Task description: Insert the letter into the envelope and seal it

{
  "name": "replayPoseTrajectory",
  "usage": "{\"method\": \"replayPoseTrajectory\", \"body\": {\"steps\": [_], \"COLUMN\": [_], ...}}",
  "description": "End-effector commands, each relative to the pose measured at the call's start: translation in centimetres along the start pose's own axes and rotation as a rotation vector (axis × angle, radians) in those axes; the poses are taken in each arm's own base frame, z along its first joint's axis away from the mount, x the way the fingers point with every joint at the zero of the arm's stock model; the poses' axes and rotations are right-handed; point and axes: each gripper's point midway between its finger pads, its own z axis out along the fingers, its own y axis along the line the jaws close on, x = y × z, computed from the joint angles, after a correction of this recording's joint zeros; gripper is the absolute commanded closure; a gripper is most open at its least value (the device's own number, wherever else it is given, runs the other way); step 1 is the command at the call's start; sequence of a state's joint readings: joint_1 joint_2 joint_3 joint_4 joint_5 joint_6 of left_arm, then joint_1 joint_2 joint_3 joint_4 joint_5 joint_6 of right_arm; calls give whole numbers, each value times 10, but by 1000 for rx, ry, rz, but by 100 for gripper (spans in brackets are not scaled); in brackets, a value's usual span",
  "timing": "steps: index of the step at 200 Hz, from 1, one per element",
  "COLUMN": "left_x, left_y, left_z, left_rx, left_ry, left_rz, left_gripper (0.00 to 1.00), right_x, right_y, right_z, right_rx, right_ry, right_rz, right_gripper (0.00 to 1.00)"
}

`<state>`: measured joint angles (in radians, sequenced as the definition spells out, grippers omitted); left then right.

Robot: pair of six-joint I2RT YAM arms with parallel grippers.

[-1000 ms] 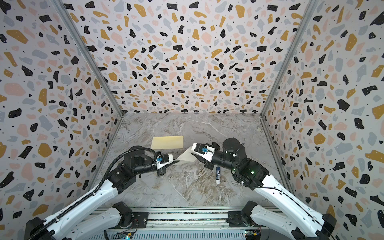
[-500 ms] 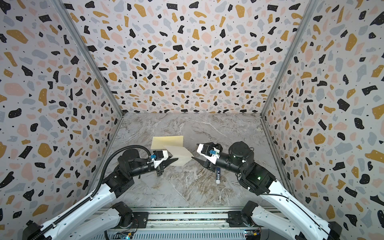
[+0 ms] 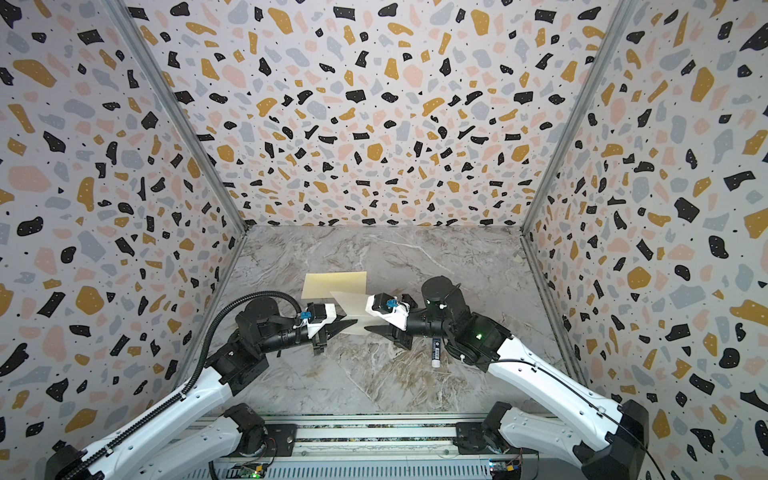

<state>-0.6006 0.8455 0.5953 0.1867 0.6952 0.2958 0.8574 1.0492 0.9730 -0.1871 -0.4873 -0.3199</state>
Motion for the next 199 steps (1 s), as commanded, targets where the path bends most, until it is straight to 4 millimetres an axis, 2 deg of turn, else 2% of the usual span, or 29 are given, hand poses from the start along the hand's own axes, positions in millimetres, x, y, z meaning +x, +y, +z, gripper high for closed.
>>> {"method": "replayPoseTrajectory", "body": {"steps": [1, 48, 75, 121, 137, 159, 172, 199], "left_x": [-6, -4, -3, 0, 2, 4, 5, 6], "left_y": [-4, -5, -6, -5, -4, -2, -1, 2], "left_z": [1, 1, 1, 1, 1, 1, 1, -1], "left_rx": [24, 29, 32, 26, 21, 8, 0, -24], "left_ry": [-27, -21, -19, -6, 3, 15, 22, 36], "left_rz": [40, 43, 44, 41, 38, 40, 43, 56], "left_gripper": [100, 100, 100, 100, 100, 91, 80, 67], "right_x": [-18, -3, -1, 2, 1, 4, 6, 21], "right_y": [-2, -5, -6, -8, -9, -11, -13, -17], "right_z": [-1, 10, 13, 14, 13, 8, 4, -2], "right_rx": [-3, -5, -2, 6, 11, 32, 52, 89], "right_ry": [-38, 6, 13, 22, 24, 46, 69, 160], "right_rz": [-27, -25, -25, -28, -32, -46, -55, -66], "right_gripper": [67, 77, 81, 100, 100, 100, 100, 100]}}
